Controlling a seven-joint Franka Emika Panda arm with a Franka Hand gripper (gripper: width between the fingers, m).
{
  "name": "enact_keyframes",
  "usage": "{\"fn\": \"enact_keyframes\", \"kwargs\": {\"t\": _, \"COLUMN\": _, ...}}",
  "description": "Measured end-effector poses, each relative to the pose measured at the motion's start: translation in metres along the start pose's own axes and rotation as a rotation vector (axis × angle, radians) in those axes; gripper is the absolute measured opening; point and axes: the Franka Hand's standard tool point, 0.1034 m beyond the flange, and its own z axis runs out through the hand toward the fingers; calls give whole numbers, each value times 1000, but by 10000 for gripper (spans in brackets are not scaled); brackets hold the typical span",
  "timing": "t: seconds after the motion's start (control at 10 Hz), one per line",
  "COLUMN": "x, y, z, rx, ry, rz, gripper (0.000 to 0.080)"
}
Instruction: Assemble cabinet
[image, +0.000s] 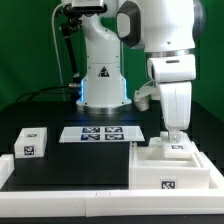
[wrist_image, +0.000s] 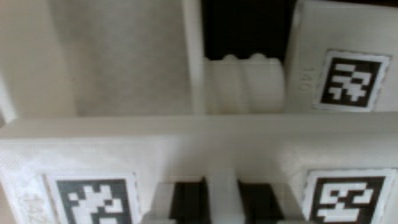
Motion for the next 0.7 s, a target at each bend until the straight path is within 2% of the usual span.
{"fn": "enact_keyframes", "kwargs": {"t": 0.3, "x": 2, "y": 23, "z": 1, "rx": -7, "ry": 6, "rz": -1, "gripper": 70}}
{"fn": "enact_keyframes", "kwargs": {"t": 0.7, "x": 4, "y": 49, "z": 1, "rx": -36, "ry": 23, "rz": -58, "gripper": 71}}
